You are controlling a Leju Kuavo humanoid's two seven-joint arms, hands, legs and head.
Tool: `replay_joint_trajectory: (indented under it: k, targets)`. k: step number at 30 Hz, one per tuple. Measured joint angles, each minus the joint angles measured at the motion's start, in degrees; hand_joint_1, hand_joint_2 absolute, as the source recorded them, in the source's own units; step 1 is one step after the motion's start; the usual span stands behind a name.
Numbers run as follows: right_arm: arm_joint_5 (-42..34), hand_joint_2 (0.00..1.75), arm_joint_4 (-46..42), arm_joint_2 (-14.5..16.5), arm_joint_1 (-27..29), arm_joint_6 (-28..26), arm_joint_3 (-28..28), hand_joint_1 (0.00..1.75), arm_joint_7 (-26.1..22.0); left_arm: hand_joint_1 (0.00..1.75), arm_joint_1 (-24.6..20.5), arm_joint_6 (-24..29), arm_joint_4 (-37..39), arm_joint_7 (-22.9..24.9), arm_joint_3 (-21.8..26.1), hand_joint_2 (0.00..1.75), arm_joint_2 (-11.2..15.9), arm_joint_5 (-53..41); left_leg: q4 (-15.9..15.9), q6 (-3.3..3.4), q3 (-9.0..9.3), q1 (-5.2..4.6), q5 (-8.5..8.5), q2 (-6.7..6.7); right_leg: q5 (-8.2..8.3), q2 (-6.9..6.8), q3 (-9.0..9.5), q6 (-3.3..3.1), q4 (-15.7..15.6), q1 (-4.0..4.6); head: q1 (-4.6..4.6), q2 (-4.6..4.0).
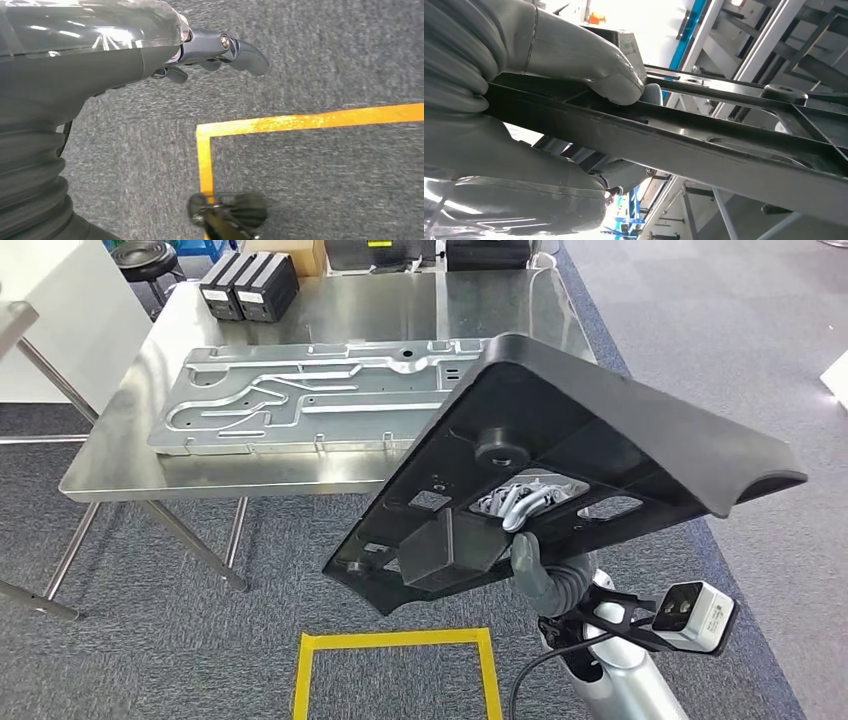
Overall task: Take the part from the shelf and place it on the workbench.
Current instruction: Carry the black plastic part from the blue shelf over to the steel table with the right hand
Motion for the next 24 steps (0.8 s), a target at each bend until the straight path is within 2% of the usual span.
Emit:
replay_joint_trajectory:
  k: [2,3,4,6,7,9,10,12,13,14,15,17,18,19,22,24]
  targets:
    - [0.12,1.75,0.01,0.00,0.08,0.00,-0.03,1.75,-0.08,0.00,-0.03,-0.02,0.00,0.00,-0.10,1.75,0.09,0.00,-7.27,0.53,1.49,-0.11,6.30,0.01,-0.57,0.14,0.86,0.26,0.09,0.13,0.01,0.00]
    - [0.20,1.75,0.01,0.00,0.11,0.00,-0.05,1.75,-0.13,0.00,-0.09,-0.04,0.00,0.00,-0.13,1.75,0.16,-0.01,-9.98,0.82,2.07,-0.26,8.02,0.04,-0.75,0.21,1.02,0.51,0.14,0.20,0.01,0.00]
    - [0.28,1.75,0.01,0.00,0.16,0.00,-0.09,1.75,-0.15,0.00,-0.11,-0.07,0.00,0.00,-0.15,1.75,0.21,-0.01,-11.48,1.15,2.32,-0.43,8.88,0.05,-0.91,0.27,1.04,0.84,0.19,0.25,0.01,0.00]
    - [0.39,1.75,0.01,0.00,0.29,0.00,-0.17,1.75,-0.18,0.00,-0.07,-0.11,0.00,0.00,-0.18,1.75,0.29,-0.01,-11.80,1.81,2.30,-0.67,9.01,0.01,-1.12,0.36,1.01,1.63,0.18,0.30,0.01,0.00]
    - [0.42,1.75,-0.02,0.00,0.34,0.00,-0.22,1.75,-0.17,0.00,-0.01,-0.11,0.00,0.00,-0.18,1.75,0.31,0.00,-11.98,2.18,2.47,-0.57,9.65,-0.01,-1.32,0.33,1.06,2.01,0.32,0.28,0.01,0.00]
    - [0.41,1.75,-0.10,0.00,0.37,0.00,-0.37,1.75,-0.19,0.00,-0.09,-0.11,0.00,-0.01,-0.21,1.75,0.34,0.00,-12.33,2.79,2.83,-0.33,10.16,0.01,-2.98,0.21,0.23,2.56,2.61,0.25,0.01,0.00]
    - [0.42,1.75,-0.14,0.00,0.39,0.00,-0.42,1.75,-0.19,0.00,-0.16,-0.11,0.00,-0.02,-0.23,1.75,0.34,0.00,-12.42,3.03,2.90,-0.29,10.25,0.03,-4.71,0.15,-1.13,2.74,5.57,0.19,0.01,0.00]
    - [0.42,1.75,-0.16,-0.02,0.52,-0.01,-0.47,1.75,-0.20,0.00,-0.21,-0.11,0.00,-0.02,-0.35,1.75,0.33,0.00,-12.40,3.29,2.88,-0.43,10.16,0.04,-8.32,0.12,-4.98,2.95,13.29,0.15,0.02,0.00]
    - [0.43,1.75,-0.16,-0.03,0.64,-0.02,-0.48,1.75,-0.20,0.00,-0.20,-0.11,0.00,-0.02,-0.43,1.75,0.33,0.00,-12.38,3.35,2.89,-0.49,10.09,0.04,-9.08,0.12,-6.45,3.02,16.06,0.14,0.02,0.00]
    - [0.43,1.75,-0.16,-0.05,0.74,-0.02,-0.49,1.75,-0.20,0.00,-0.20,-0.11,0.00,-0.02,-0.52,1.75,0.33,0.00,-12.35,3.36,2.91,-0.53,10.02,0.02,-8.68,0.11,-6.92,3.02,16.71,0.14,0.02,0.00]
    - [0.45,1.75,-0.16,-0.06,0.79,-0.02,-0.50,1.75,-0.20,0.00,-0.21,-0.11,0.00,-0.03,-0.60,1.75,0.33,0.00,-12.31,3.32,2.99,-0.55,9.93,-0.02,-7.23,0.10,-6.18,2.94,15.03,0.14,0.02,0.00]
    - [0.51,1.75,-0.18,-0.07,0.76,-0.02,-0.61,1.75,-0.22,0.00,-0.24,-0.13,0.00,-0.06,-0.78,1.75,0.32,0.00,-12.17,3.06,3.21,-0.62,9.65,-0.11,-3.42,0.04,-2.21,2.55,6.98,0.20,0.02,0.00]
    - [0.54,1.75,-0.20,-0.07,0.72,-0.02,-0.70,1.75,-0.24,0.00,-0.26,-0.14,0.00,-0.09,-0.91,1.75,0.32,0.00,-12.06,2.83,3.26,-0.73,9.47,-0.16,-2.18,0.02,-0.46,2.30,3.44,0.30,0.02,0.00]
    - [0.56,1.75,-0.24,-0.07,0.70,-0.02,-0.86,1.75,-0.27,0.00,-0.28,-0.16,0.00,-0.11,-1.05,1.75,0.32,0.00,-12.00,2.57,3.28,-0.83,9.31,-0.19,-1.63,0.00,0.60,2.05,1.25,0.42,0.02,0.00]
    - [0.59,1.75,-0.33,-0.07,0.73,-0.07,-1.34,1.75,-0.55,0.00,-0.30,-0.32,0.00,-0.15,-1.45,1.75,0.36,0.00,-12.10,1.63,3.31,-0.90,9.00,-0.20,-1.58,0.07,0.90,1.19,0.39,0.52,0.02,0.00]
    - [0.68,1.75,-0.46,-0.07,0.75,-0.11,-1.45,1.75,-0.76,0.00,-0.37,-0.55,0.00,-0.22,-1.60,1.75,0.40,0.00,-10.42,1.03,2.74,-0.78,7.73,-0.12,-1.45,0.00,1.24,0.52,-0.11,0.29,0.01,0.00]
